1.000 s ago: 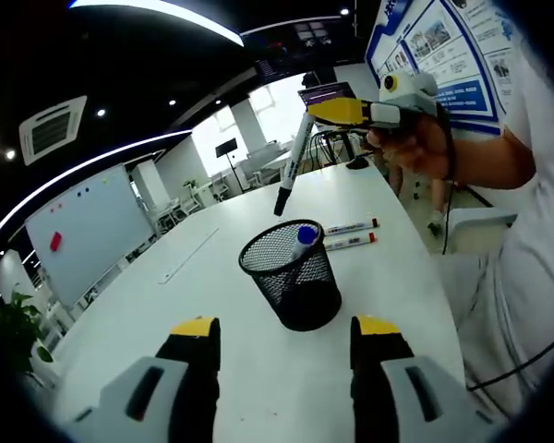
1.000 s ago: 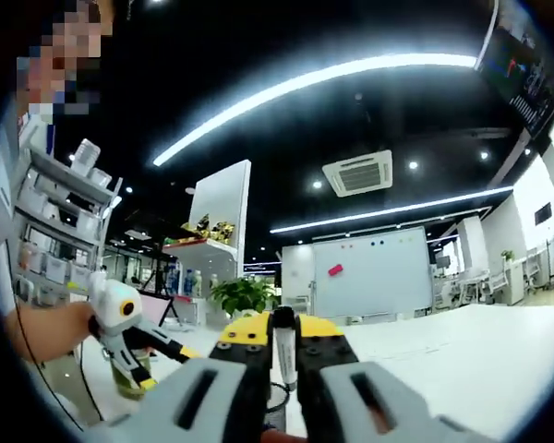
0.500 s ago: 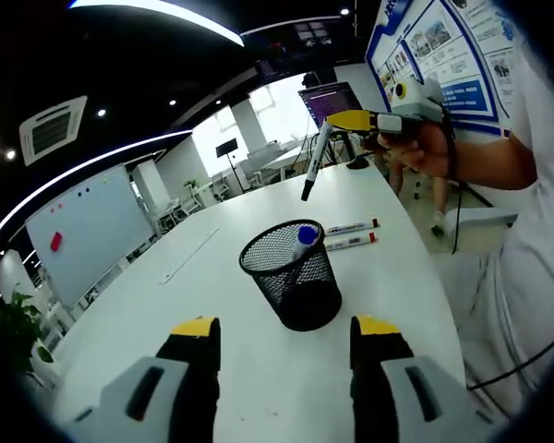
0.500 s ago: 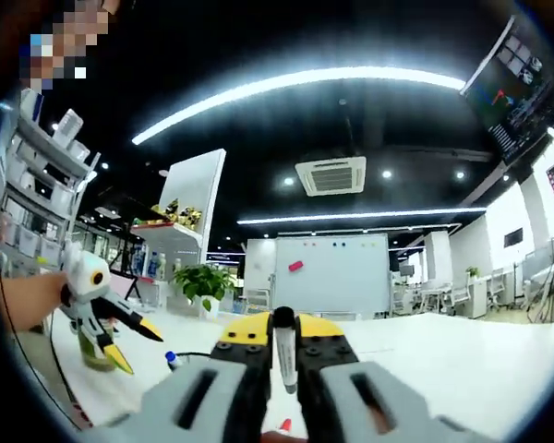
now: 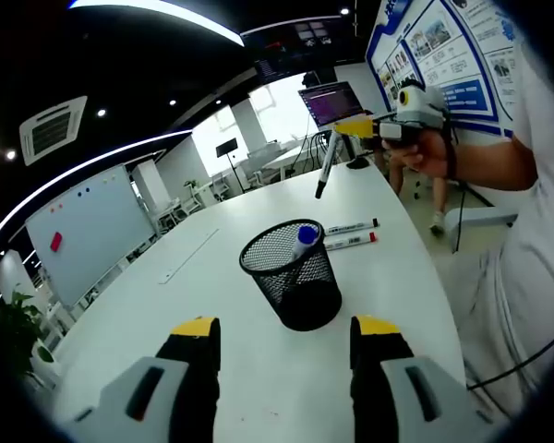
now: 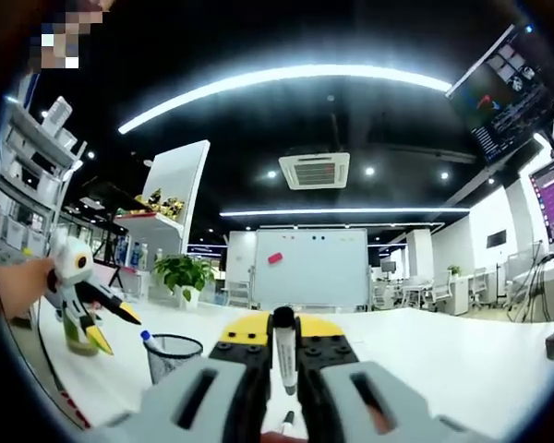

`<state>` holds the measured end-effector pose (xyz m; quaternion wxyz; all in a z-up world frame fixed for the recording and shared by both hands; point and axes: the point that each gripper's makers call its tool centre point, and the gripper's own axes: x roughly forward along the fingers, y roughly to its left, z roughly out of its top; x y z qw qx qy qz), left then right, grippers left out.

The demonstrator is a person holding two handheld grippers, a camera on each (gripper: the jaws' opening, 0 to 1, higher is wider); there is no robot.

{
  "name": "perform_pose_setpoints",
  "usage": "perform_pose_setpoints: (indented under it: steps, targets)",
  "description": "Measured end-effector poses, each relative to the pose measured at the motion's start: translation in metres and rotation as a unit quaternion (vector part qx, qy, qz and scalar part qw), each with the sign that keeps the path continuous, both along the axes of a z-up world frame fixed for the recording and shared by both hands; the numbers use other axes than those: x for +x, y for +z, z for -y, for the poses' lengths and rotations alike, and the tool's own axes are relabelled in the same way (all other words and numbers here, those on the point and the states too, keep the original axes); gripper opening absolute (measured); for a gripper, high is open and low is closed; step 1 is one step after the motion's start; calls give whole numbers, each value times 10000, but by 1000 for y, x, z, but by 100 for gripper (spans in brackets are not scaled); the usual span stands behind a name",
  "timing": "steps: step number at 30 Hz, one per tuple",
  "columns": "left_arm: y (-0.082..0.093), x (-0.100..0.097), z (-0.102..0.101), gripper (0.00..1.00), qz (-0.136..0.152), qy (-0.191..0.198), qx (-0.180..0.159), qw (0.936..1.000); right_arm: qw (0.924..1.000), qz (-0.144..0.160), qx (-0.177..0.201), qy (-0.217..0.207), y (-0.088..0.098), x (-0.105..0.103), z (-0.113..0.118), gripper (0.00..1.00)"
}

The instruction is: Pick up the whiteboard markers from the pen holder and place them facing the whiteboard neatly

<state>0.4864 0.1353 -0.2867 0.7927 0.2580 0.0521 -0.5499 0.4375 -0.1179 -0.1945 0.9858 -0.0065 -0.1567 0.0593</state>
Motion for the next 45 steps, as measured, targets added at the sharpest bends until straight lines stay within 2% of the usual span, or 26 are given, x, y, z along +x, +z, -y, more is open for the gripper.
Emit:
perform_pose_setpoints:
  steps: [5, 11, 23, 28, 45]
  targets:
    - [0, 0, 0, 58, -1, -3, 6, 10000, 9999, -66, 79, -66, -6, 0, 7, 9]
    - [0, 0, 0, 58, 1, 1, 11, 10000, 9998, -112, -52, -185, -9, -1, 11, 9]
    - [0, 0, 0, 58, 8, 8, 12, 10000, 9992, -285, 11, -292, -24, -1, 22, 9]
    - [0, 0, 0, 58, 8, 8, 13, 10000, 9985, -408, 150, -325, -34, 0, 28, 9]
    - [0, 1, 0, 58, 13, 9, 18, 10000, 9968, -663, 98, -426, -56, 3, 30, 9]
